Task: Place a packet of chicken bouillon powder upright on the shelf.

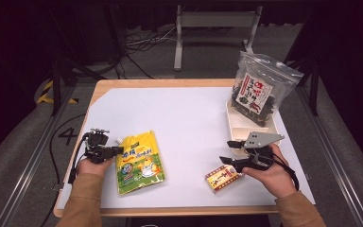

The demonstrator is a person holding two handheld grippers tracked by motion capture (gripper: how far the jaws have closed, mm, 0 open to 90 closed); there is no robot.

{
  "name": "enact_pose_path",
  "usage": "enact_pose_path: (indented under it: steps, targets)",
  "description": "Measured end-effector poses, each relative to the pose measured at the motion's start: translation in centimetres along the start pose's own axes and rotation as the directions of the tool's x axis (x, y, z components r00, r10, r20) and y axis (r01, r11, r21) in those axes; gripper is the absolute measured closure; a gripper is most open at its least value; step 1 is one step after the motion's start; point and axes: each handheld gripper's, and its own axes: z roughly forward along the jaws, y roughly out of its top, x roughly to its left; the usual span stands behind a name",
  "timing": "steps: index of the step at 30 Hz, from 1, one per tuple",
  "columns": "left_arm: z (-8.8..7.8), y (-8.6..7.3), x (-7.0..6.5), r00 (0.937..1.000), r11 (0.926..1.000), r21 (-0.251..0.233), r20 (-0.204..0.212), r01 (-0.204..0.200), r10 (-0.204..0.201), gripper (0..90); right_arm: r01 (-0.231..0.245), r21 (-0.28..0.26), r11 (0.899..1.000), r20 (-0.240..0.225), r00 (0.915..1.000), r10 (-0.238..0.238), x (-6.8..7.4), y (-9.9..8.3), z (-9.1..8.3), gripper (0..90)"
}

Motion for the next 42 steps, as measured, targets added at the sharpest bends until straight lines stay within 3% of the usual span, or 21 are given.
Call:
enact_pose_path:
  steps: [4, 9, 11, 16, 21, 26, 27, 29, 30, 31, 32, 33, 37, 39, 40, 42]
  targets:
    - [-0.1, 0.1, -0.3, 0.9996, 0.9995, -0.01, -0.002, -0.029, 0.029, 81.4, -0.002, -0.002, 1.0, 0.001, 1.0, 0.002, 0.0, 0.0, -0.1, 38.1]
    - [-1.0, 0.4, -0.6, 0.9985, 0.998, -0.049, 0.035, -0.04, 0.042, 82.1, -0.009, -0.008, 1.0, 0.0, 1.0, 0.009, -0.1, 0.0, -0.3, 39.8]
    - [-1.7, 0.6, -1.0, 0.9953, 0.9935, -0.08, 0.048, -0.08, 0.084, 82.4, -0.007, -0.011, 1.0, 0.0, 1.0, 0.007, 0.0, 0.0, -0.4, 40.8]
    - [-3.3, 1.1, -2.3, 0.9873, 0.9826, -0.126, 0.065, -0.136, 0.145, 82.9, 0.014, 0.001, 1.0, -0.005, 0.9999, -0.014, 0.0, 0.2, -0.5, 44.2]
    - [-4.3, 1.3, -2.9, 0.9808, 0.9723, -0.174, 0.089, -0.156, 0.173, 83.2, 0.024, 0.008, 1.0, -0.005, 0.9997, -0.024, 0.1, 0.3, -0.8, 48.1]
    - [-5.7, 1.4, -3.8, 0.9633, 0.9519, -0.245, 0.148, -0.184, 0.224, 83.3, 0.047, 0.018, 0.999, -0.017, 0.9987, -0.047, 0.2, 0.5, -1.0, 53.4]
    - [-6.1, 1.4, -4.1, 0.9571, 0.9445, -0.257, 0.15, -0.205, 0.248, 83.4, 0.052, 0.021, 0.998, -0.02, 0.9985, -0.052, 0.3, 0.6, -1.0, 54.5]
    - [-6.7, 1.4, -4.6, 0.9371, 0.9251, -0.294, 0.178, -0.24, 0.3, 83.5, 0.06, 0.028, 0.998, -0.026, 0.9979, -0.06, 0.4, 0.7, -1.0, 56.2]
    - [-7.1, 1.5, -4.8, 0.9303, 0.9204, -0.3, 0.189, -0.25, 0.315, 83.6, 0.063, 0.031, 0.998, -0.026, 0.9977, -0.063, 0.5, 0.7, -1.1, 56.8]
    - [-7.3, 1.5, -5.1, 0.9271, 0.918, -0.303, 0.193, -0.255, 0.322, 83.7, 0.066, 0.033, 0.997, -0.023, 0.9976, -0.065, 0.5, 0.8, -1.1, 57.8]
    - [-7.6, 1.5, -5.4, 0.92, 0.9079, -0.311, 0.183, -0.28, 0.347, 83.8, 0.064, 0.034, 0.997, -0.021, 0.9978, -0.063, 0.5, 0.8, -1.1, 58.4]
    - [-7.8, 1.5, -5.7, 0.9151, 0.9027, -0.317, 0.184, -0.291, 0.359, 83.9, 0.062, 0.032, 0.998, -0.022, 0.9979, -0.061, 0.5, 0.8, -1.1, 59.0]
    - [-8.4, 1.5, -6.7, 0.8972, 0.8869, -0.336, 0.197, -0.317, 0.395, 84.9, 0.065, 0.026, 0.998, -0.021, 0.9977, -0.064, 0.5, 0.9, -1.2, 60.0]
    - [-8.7, 1.6, -7.1, 0.8802, 0.869, -0.35, 0.195, -0.35, 0.433, 85.0, 0.064, 0.022, 0.998, -0.021, 0.9978, -0.063, 0.6, 0.9, -1.3, 60.0]
    - [-8.8, 1.6, -7.3, 0.8752, 0.8635, -0.359, 0.198, -0.355, 0.442, 85.1, 0.06, 0.021, 0.998, -0.011, 0.9981, -0.06, 0.6, 1.0, -1.3, 60.0]
    - [-8.9, 1.6, -7.4, 0.8686, 0.859, -0.365, 0.206, -0.359, 0.451, 85.3, 0.055, 0.015, 0.998, -0.004, 0.9985, -0.055, 0.6, 1.0, -1.4, 60.0]
